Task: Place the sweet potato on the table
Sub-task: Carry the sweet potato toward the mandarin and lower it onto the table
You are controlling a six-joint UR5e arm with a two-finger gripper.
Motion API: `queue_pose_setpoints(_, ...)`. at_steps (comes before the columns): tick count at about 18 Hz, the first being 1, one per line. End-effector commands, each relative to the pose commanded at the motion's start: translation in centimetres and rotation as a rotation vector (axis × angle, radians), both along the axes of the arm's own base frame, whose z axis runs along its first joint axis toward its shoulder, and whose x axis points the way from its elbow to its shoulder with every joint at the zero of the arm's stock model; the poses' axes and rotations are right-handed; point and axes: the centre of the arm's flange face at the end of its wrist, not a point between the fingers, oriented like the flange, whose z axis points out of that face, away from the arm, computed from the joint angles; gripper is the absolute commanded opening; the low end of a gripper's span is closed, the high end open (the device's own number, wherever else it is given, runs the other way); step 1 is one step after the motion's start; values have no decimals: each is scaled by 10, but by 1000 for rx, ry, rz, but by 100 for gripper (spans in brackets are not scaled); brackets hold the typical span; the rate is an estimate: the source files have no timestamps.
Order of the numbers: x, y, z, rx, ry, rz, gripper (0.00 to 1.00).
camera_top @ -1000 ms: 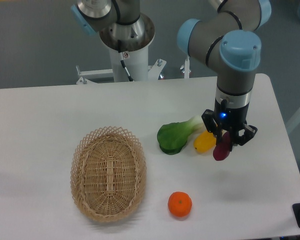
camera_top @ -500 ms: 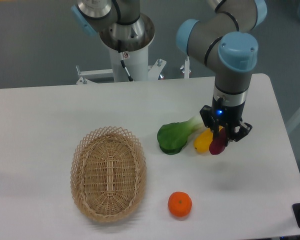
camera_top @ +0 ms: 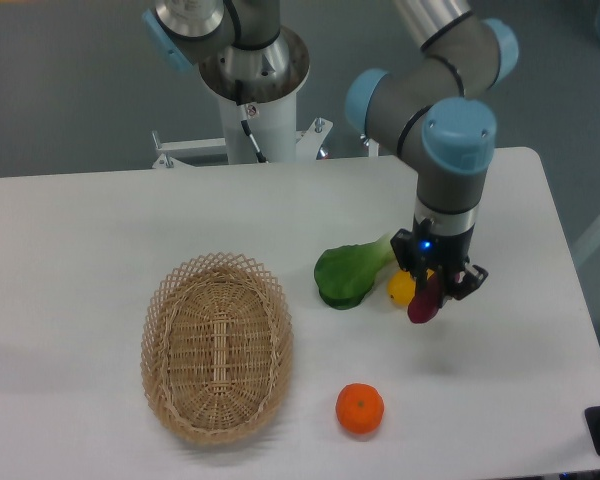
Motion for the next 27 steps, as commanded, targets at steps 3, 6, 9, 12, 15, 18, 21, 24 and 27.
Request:
queue_pose_setpoints(3, 9, 17, -20, -21, 3, -7, 41)
queue_pose_setpoints(6, 22, 31, -35, -41, -6, -36, 41)
queue_pose_setpoints(9, 41, 46, -51, -89, 8, -66, 41)
queue_pose_setpoints(12, 56, 56, -60, -112, 7, -93, 41)
queue_pose_setpoints(15, 64, 53, -69, -123, -11, -97, 42)
queue_pose_setpoints(18, 66, 53, -73, -127, -15, -100, 42)
queue_pose_setpoints(21, 66, 52, -73, -128, -17, -100, 43)
queue_pose_setpoints(24, 64, 54, -69, -122, -8, -101, 94)
queue_pose_setpoints(27, 59, 57, -51, -102, 19, -98, 100)
